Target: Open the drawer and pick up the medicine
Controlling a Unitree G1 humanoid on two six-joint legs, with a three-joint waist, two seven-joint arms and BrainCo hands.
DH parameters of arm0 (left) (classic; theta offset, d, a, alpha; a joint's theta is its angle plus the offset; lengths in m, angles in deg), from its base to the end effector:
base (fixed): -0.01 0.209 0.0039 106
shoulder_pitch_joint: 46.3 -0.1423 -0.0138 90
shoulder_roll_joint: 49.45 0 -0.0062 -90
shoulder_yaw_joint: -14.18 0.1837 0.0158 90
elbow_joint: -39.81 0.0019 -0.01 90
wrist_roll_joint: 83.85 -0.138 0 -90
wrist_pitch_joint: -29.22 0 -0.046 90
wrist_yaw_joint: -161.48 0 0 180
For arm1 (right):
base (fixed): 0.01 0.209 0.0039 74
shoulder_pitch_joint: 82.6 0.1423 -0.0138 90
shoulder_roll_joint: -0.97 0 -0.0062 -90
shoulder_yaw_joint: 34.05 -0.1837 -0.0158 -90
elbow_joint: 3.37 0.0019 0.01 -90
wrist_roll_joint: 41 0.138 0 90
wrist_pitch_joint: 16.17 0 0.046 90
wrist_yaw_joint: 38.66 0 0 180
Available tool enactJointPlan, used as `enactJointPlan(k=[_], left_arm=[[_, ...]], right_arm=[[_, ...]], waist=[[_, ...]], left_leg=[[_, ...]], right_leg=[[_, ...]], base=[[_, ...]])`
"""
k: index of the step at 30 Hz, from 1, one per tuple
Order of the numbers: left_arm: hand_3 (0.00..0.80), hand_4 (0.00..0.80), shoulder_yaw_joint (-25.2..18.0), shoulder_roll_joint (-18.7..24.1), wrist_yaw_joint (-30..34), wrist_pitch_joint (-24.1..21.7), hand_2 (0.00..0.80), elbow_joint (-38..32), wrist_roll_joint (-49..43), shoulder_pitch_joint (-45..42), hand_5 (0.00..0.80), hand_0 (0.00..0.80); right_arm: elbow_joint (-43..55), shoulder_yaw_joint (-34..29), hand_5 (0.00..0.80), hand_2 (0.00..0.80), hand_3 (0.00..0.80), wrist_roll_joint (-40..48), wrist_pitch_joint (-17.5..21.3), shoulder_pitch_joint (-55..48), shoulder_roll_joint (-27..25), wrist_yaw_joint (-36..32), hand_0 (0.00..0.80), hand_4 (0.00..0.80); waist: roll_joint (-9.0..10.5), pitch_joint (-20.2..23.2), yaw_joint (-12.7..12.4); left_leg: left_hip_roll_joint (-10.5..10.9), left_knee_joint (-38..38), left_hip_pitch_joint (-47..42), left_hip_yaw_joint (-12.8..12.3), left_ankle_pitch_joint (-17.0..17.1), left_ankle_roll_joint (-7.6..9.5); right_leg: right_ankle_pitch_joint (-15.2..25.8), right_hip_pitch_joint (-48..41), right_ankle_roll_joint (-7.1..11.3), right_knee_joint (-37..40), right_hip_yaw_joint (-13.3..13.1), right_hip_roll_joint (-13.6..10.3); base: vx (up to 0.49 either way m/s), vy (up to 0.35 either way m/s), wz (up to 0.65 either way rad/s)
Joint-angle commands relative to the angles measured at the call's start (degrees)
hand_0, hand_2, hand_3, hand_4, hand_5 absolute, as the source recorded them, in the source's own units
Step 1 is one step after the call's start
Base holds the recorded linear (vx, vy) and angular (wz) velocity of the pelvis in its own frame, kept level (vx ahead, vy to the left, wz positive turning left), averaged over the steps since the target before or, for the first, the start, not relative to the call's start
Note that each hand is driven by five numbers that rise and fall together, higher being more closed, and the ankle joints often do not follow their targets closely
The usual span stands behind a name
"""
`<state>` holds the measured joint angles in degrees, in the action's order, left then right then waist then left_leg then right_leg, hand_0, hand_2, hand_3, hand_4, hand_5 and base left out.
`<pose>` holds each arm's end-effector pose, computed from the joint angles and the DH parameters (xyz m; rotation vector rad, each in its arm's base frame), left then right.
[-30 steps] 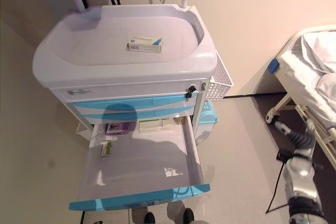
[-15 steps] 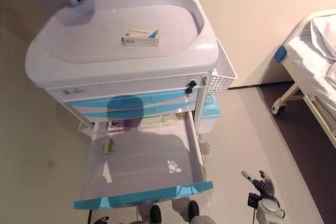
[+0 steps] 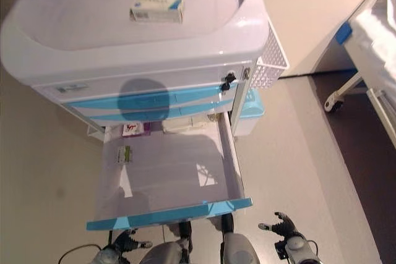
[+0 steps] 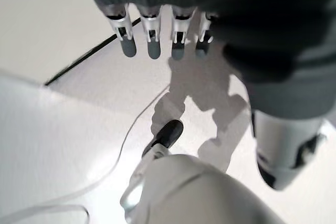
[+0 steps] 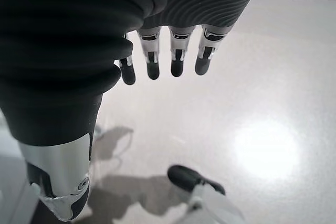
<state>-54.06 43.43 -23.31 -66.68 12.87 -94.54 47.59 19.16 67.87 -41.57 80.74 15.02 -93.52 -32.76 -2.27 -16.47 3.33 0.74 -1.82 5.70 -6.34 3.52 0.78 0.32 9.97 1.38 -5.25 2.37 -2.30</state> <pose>0.1164 0.2256 -0.0986 0.7001 0.9332 -0.2180 0.1328 -0.2526 -0.0874 -0.5031 0.9210 -0.0847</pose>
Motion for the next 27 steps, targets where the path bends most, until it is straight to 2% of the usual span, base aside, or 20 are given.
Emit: enactJointPlan(k=[1,2,3,12,18,22,27], left_arm=[[0.0,0.0,2.5,3.0,-0.74,-1.48,0.0,-6.47,-5.46,0.45,0.0,0.0],[0.0,0.0,2.49,3.04,-0.71,-1.45,0.0,-6.54,-5.45,0.44,0.0,0.0],[0.0,0.0,2.95,4.77,-0.3,-1.65,0.0,-11.51,-5.11,0.57,0.0,0.0],[0.0,0.0,3.6,9.07,-0.82,-0.76,0.0,-20.19,-5.99,5.0,0.0,0.0],[0.0,0.0,3.18,11.08,-1.79,0.45,0.0,-22.63,-6.83,9.79,0.0,0.0],[0.0,0.0,1.71,12.55,-3.89,1.4,0.0,-21.7,-7.61,14.75,0.0,0.0],[0.0,0.0,2.01,14.12,-4.78,2.58,0.0,-20.54,-9.06,19.0,0.0,0.0]], right_arm=[[2.95,2.53,0.0,0.0,0.0,-1.79,0.06,1.17,-2.73,0.67,0.0,0.0],[2.97,2.53,0.0,0.0,0.0,-1.79,0.04,1.17,-2.72,0.67,0.0,0.0],[3.41,2.24,0.0,0.0,0.0,-1.53,0.19,1.43,-3.46,0.78,0.0,0.0],[2.21,1.74,0.0,0.0,0.0,-2.43,-0.18,2.73,-5.54,0.96,0.0,0.0],[2.33,1.25,0.0,0.0,0.0,-3.14,-0.47,2.78,-6.8,1.09,0.0,0.0],[2.07,1.84,0.0,0.0,0.0,-4.76,-0.56,2.15,-6.91,0.93,0.0,0.0],[1.34,2.41,0.0,0.0,0.0,-5.38,-0.79,1.58,-6.7,0.7,0.0,0.0]], waist=[[0.6,-0.98,-0.63],[0.63,-0.9,-0.66],[0.4,-1.61,-0.63],[-0.6,-2.6,0.23],[-0.56,-2.55,0.84],[-0.16,-2.37,1.29],[0.31,-2.26,1.73]], left_leg=[[3.4,10.83,5.66,0.59,-5.74,2.0],[3.41,11.06,5.89,0.54,-5.85,2.01],[3.26,14.2,8.17,0.31,-6.74,2.1],[2.43,21.79,15.55,0.21,-8.86,2.1],[2.16,23.41,17.25,0.37,-9.66,2.1],[1.93,25.25,18.45,0.05,-10.62,1.99],[1.52,25.2,18.58,-0.79,-10.9,2.19]], right_leg=[[-1.6,7.1,1.76,-11.97,0.04,-1.8],[-1.69,7.32,1.76,-12.18,0.0,-1.81],[-2.49,9.09,1.44,-14.8,-0.15,-1.97],[-5.12,15.47,0.49,-21.31,0.2,-1.83],[-5.58,17.05,0.35,-22.4,0.49,-1.8],[-6.08,18.36,0.05,-23.91,0.14,-1.79],[-5.74,19.0,0.09,-23.53,-0.59,-1.35]], base=[[-0.076,-0.017,-0.01],[-0.093,-0.047,-0.03],[-0.047,-0.028,-0.03],[-0.046,-0.027,0.0],[-0.003,-0.006,0.01],[0.0,0.0,0.0],[0.004,0.013,-0.03]])
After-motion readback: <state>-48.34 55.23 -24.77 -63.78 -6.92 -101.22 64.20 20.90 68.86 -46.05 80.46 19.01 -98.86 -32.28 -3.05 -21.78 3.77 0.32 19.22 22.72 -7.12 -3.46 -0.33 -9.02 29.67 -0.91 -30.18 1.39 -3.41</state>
